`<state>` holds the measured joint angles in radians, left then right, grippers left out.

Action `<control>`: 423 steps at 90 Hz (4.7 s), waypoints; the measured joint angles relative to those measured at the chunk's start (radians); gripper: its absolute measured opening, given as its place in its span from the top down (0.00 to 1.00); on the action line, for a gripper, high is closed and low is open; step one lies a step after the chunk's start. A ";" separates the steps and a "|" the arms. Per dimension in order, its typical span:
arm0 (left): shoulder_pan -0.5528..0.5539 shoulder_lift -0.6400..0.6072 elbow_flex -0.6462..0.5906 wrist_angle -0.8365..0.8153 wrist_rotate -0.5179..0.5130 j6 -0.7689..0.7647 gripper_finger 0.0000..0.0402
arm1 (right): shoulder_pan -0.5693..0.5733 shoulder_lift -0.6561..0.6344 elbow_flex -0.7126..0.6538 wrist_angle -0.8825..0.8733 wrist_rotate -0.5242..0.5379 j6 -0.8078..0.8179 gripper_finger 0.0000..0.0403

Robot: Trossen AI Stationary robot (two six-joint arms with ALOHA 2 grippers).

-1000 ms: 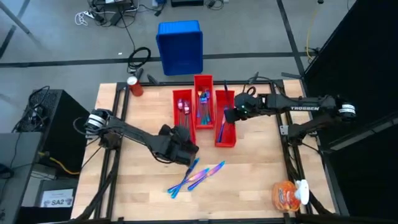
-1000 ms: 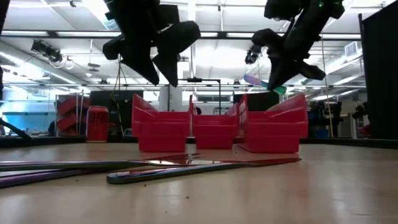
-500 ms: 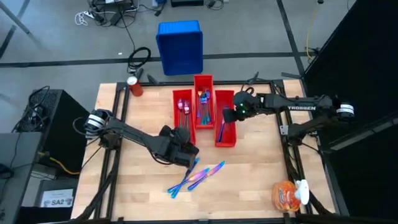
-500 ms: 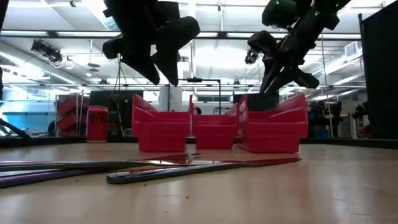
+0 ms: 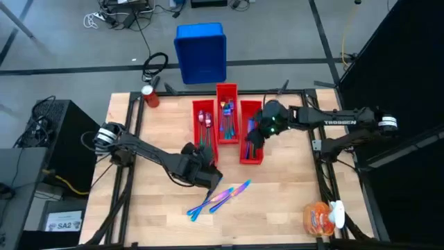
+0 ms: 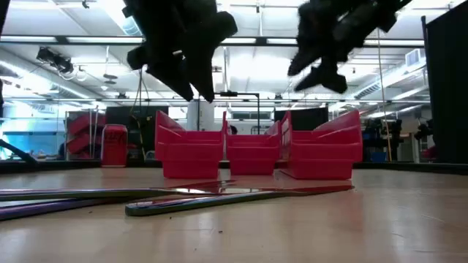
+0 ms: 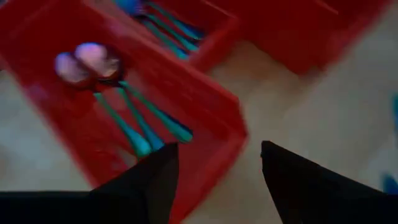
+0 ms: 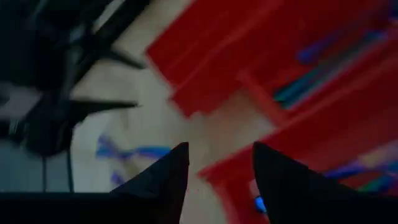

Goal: Sort silverware
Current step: Put the iridescent knife into the right orange bin

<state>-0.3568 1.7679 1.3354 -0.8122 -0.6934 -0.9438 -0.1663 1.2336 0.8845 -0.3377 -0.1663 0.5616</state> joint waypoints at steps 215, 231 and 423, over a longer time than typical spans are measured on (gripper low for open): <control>-0.162 0.258 0.137 -0.011 0.565 0.009 0.96 | 0.721 -0.073 0.000 0.037 0.494 -0.163 0.72; -0.217 0.187 0.218 -0.025 0.383 0.019 0.96 | 0.729 -0.073 0.000 0.038 0.491 -0.163 0.73; -0.070 0.042 -0.407 1.640 0.324 0.726 0.98 | 0.711 0.267 -0.166 0.929 0.578 -0.457 0.95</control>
<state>-0.4265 1.8095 0.9279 0.8276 -0.3698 -0.2180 0.5452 1.5002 0.7181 0.5911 0.4114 0.1050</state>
